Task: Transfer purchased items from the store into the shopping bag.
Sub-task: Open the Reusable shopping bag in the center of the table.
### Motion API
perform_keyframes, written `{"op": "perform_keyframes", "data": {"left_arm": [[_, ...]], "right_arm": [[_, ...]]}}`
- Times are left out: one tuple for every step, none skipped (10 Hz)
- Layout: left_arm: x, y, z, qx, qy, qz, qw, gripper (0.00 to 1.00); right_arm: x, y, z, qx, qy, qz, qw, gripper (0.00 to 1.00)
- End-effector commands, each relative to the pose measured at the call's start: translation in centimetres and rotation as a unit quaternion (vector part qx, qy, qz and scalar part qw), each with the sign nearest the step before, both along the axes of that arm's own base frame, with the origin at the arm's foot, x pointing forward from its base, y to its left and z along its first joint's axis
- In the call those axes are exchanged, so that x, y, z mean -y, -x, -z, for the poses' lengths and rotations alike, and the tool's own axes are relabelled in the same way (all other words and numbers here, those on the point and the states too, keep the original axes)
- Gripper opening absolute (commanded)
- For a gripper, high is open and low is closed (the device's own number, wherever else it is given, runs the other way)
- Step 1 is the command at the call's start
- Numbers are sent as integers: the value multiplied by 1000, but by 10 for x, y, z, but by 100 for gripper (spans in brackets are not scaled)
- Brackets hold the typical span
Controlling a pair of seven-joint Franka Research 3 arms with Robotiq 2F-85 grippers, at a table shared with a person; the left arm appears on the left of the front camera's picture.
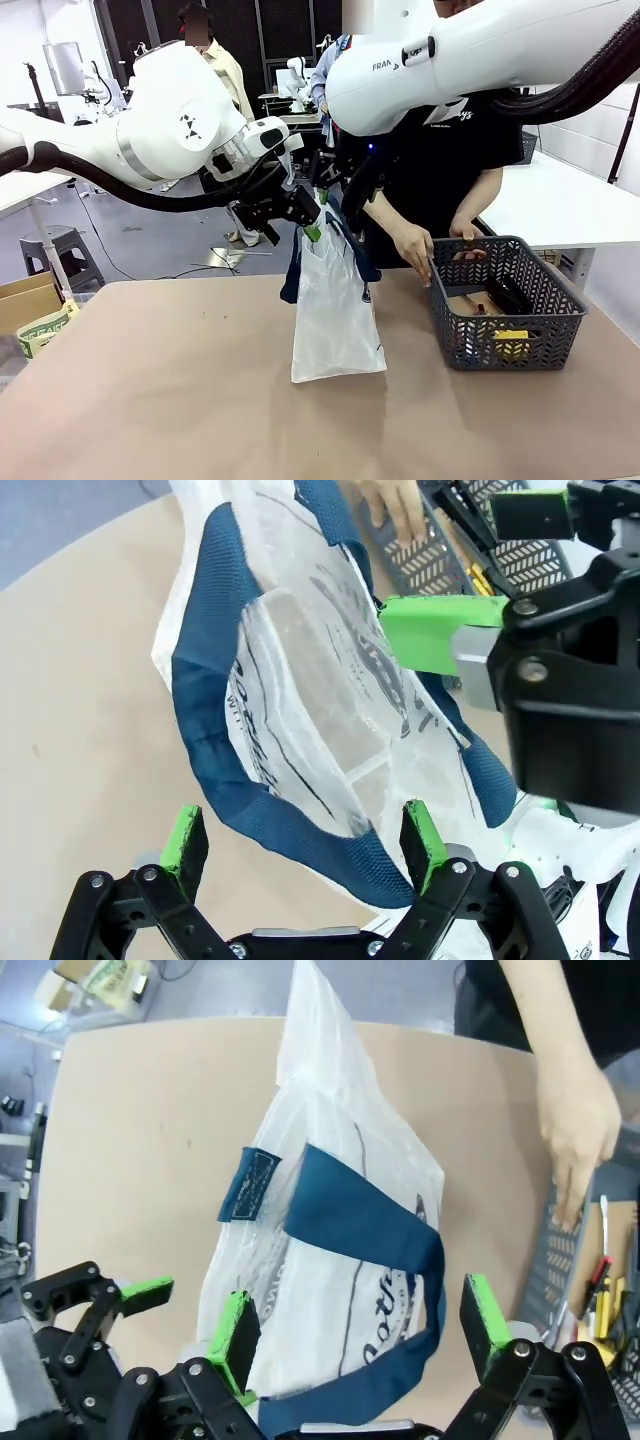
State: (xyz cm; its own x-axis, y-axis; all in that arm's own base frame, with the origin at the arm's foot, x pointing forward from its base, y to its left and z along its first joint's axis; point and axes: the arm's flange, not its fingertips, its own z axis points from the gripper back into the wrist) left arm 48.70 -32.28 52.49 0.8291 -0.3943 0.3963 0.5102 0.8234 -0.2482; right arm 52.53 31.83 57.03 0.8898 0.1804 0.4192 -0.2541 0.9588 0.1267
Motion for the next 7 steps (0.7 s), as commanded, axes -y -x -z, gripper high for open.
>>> {"op": "perform_keyframes", "data": {"left_arm": [[-6,1,0,13,2,6,1000,100],[-7,1,-1,12,3,5,1000,100],[-7,1,-1,12,3,5,1000,100],[-8,1,-1,11,4,4,1000,100],[-8,0,0,11,5,3,1000,100],[-7,-3,2,18,5,4,1000,100],[-6,-2,6,54,-17,28,998,97]], "right_arm": [[-2,-10,5,8,-14,-12,1000,100],[-2,-15,9,-1,-17,-13,1000,100],[0,-18,15,-11,-16,-8,1000,100],[2,-20,20,-22,-14,-5,1000,100],[6,-22,28,-35,-16,0,999,100],[10,-23,34,-36,-30,-14,999,100],[13,-21,41,-21,-33,-51,998,100]]}}
